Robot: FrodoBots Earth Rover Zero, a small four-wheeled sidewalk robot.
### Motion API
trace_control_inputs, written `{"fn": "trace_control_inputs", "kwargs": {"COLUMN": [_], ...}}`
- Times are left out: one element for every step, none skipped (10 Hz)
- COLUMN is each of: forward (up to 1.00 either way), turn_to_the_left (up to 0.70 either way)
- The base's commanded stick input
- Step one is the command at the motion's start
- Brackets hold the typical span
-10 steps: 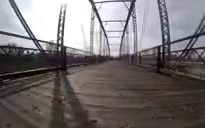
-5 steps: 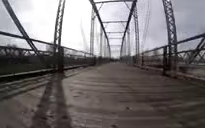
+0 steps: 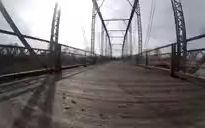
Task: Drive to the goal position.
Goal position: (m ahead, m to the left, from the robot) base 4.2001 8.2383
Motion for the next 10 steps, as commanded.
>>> {"fn": "trace_control_inputs", "kwargs": {"forward": [1.00,1.00,1.00,1.00,1.00,1.00,1.00,1.00,1.00,1.00], "turn_to_the_left": [-0.20,-0.33,-0.39,-0.40,-0.40,-0.18,0.00,0.00,0.00,0.00]}}
